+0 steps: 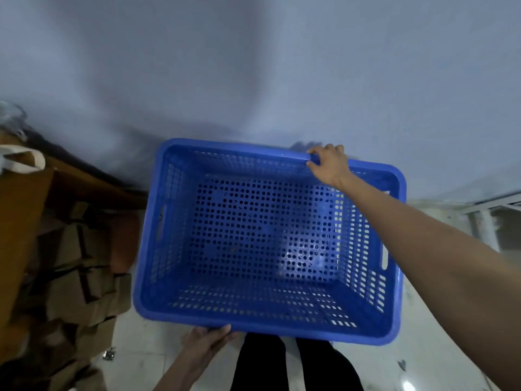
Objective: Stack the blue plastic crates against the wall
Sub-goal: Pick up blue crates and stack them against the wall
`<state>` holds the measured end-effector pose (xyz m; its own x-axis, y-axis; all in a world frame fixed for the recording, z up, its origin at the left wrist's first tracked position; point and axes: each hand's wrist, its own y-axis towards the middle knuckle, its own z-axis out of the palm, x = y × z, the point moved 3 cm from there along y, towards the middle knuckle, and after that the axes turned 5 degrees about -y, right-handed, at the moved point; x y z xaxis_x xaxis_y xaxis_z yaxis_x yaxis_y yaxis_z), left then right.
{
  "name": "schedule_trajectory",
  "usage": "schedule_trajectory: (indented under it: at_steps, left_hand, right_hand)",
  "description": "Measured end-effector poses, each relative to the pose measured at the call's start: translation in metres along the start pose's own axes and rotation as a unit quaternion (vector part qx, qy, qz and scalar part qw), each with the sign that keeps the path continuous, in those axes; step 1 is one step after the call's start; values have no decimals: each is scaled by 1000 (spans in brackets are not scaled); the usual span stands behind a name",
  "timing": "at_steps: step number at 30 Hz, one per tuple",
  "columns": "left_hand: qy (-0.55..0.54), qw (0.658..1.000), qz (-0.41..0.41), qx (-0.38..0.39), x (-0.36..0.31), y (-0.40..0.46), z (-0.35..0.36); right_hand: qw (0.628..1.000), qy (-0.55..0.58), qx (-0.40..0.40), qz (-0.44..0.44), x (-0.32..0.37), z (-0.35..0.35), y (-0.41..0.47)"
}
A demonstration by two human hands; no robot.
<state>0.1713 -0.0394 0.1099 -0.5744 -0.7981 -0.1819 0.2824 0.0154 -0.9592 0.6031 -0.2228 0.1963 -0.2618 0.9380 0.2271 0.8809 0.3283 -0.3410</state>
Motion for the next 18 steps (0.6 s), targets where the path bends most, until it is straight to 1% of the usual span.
schedule_trajectory:
  at_steps: [5, 7, 12, 15, 18]
  left_hand:
    - [-16, 999, -35, -5, -13, 23, -5]
    - [-17, 999, -44, 0, -16, 32, -6]
    - [-26, 999, -38, 14, -29, 48, -7]
    - [-12, 1000, -24, 16, -37, 54, -4]
    - [2, 1000, -19, 10, -43, 59, -4]
  right_hand:
    - [999, 32, 4, 9, 11, 18, 31]
    - [1000, 12, 17, 1, 12, 25, 41]
    - [998, -39, 47, -20, 17, 42, 65]
    - [998, -19, 58, -11, 13, 49, 75]
    - [996, 23, 80, -21, 9, 53, 67]
